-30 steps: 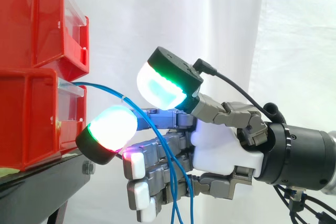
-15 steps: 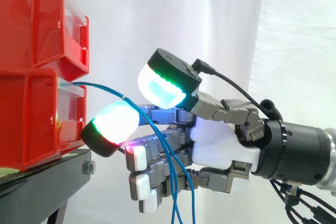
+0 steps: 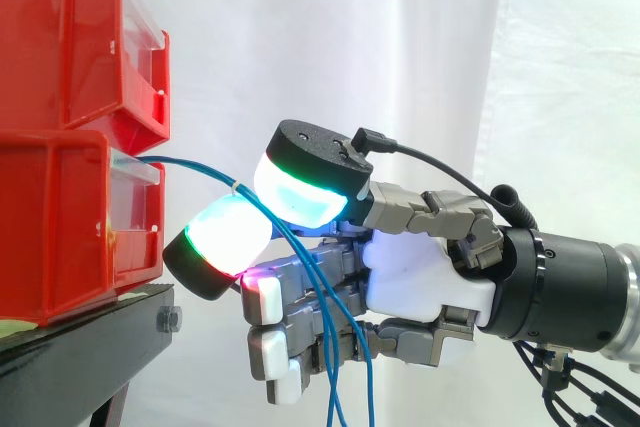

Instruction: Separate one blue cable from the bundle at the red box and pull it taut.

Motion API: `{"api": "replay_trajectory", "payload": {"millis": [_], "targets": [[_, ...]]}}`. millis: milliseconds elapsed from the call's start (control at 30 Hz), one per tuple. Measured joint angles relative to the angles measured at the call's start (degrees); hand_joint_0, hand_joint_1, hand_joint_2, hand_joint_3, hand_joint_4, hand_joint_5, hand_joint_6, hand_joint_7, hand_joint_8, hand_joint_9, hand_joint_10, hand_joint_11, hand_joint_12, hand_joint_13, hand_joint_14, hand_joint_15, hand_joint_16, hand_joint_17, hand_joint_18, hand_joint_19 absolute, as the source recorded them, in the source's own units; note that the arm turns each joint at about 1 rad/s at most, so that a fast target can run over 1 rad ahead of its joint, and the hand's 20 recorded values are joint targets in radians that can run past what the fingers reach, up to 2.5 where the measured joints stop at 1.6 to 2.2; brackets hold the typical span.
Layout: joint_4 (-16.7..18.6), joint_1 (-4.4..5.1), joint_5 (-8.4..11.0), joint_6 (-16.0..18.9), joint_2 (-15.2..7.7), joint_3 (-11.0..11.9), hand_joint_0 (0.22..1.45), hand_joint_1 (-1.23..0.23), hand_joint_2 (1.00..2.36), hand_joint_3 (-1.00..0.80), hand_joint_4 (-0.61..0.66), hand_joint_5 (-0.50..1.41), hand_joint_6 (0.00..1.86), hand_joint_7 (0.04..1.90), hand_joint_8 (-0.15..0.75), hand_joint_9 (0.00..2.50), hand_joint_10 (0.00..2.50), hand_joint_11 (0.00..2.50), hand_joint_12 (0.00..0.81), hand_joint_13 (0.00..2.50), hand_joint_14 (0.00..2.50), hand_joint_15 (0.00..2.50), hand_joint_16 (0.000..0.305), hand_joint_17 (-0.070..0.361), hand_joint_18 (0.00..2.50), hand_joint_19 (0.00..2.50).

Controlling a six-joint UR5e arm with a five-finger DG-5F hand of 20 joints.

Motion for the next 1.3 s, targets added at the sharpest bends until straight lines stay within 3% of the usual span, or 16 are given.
{"api": "replay_trajectory", "payload": {"millis": [600,833,1000,1300], "targets": [[0.03,0.03,-0.03,-0.18,-0.01,0.03,0.62,-0.72,1.02,-0.22,0.04,-0.2,0.92,0.73,0.258,0.96,0.02,0.91,0.342,1.01,0.02,0.66,0.056,0.126,0.86,0.74],[-0.01,0.1,-0.1,-0.06,0.0,0.05,0.55,-0.58,1.0,-0.45,0.1,-0.18,0.9,0.72,0.275,1.03,0.02,0.91,0.361,1.02,0.02,0.66,0.058,0.13,0.88,0.76],[-0.02,0.24,0.01,0.01,0.01,0.06,0.54,-0.57,1.0,-0.5,0.1,-0.17,0.89,0.76,0.284,1.06,0.02,0.91,0.365,1.03,0.03,0.66,0.059,0.133,0.89,0.75],[0.02,0.35,0.13,0.08,0.01,0.07,0.61,-0.75,1.02,-0.25,0.01,-0.16,0.91,0.84,0.27,1.08,0.02,0.96,0.353,1.04,0.03,0.67,0.055,0.123,0.9,0.74]]}}
